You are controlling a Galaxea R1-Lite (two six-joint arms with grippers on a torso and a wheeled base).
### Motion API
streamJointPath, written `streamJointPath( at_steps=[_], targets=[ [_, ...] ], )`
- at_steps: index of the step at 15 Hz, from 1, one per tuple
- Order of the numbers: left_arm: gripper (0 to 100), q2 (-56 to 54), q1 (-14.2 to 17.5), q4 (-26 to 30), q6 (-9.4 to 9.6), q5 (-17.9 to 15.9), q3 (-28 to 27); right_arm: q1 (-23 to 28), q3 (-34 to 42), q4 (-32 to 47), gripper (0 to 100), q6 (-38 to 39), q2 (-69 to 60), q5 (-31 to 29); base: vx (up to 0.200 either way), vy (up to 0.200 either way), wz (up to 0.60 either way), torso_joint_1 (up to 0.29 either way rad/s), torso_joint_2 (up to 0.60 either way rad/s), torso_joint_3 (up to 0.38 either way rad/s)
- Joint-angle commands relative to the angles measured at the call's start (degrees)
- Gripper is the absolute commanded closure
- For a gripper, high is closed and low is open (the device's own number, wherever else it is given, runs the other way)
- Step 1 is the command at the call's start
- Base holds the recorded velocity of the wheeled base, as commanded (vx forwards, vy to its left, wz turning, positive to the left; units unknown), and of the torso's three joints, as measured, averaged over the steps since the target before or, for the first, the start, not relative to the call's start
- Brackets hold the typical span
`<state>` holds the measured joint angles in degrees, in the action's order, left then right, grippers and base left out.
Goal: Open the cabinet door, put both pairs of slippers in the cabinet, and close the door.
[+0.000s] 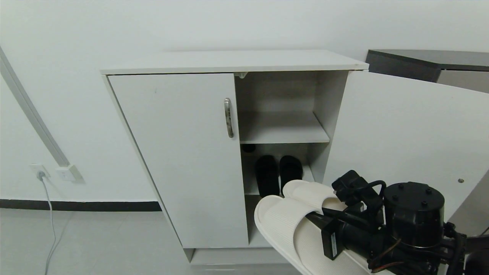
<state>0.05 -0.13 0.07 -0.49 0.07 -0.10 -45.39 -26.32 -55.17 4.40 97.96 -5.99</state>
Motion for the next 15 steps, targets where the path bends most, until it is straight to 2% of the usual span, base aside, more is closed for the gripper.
streamJointPath(
  at_steps=[1,6,8,10,11,13,15],
  targets=[
    [100,0.0,0.0,-0.1,-0.04,0.0,0.0,-0.1,0.2,-0.5,100,0.0,0.6,0.0,0.000,0.000,0.00,0.000,0.00,0.000],
    [100,0.0,0.0,0.0,0.05,0.0,0.0,-0.2,0.6,-3.8,100,0.0,2.2,-0.1,0.000,0.000,0.00,-0.001,0.03,0.035],
    [100,0.0,0.0,0.0,0.05,0.0,0.0,-0.8,-1.1,-5.3,100,-1.4,4.8,-2.3,0.000,0.000,0.00,0.005,0.13,0.078],
    [100,0.0,0.0,0.0,0.14,0.0,0.0,-3.2,-6.2,-5.6,100,-1.6,7.1,-10.4,0.000,0.000,0.00,-0.001,0.03,0.021],
    [100,0.0,0.0,0.0,0.14,0.0,0.0,-4.4,-10.5,-3.0,100,-1.2,9.2,-16.4,0.000,0.000,0.00,0.000,0.00,0.000],
    [100,0.0,0.0,-0.1,0.14,0.0,0.0,-7.5,-20.2,6.3,100,2.6,12.0,-27.4,0.000,0.000,0.00,0.000,0.00,0.000],
    [100,0.0,0.0,0.0,0.14,0.0,0.0,-9.9,-30.0,19.8,100,7.3,12.3,-36.3,0.000,0.000,0.00,0.000,0.00,0.000]
  ],
)
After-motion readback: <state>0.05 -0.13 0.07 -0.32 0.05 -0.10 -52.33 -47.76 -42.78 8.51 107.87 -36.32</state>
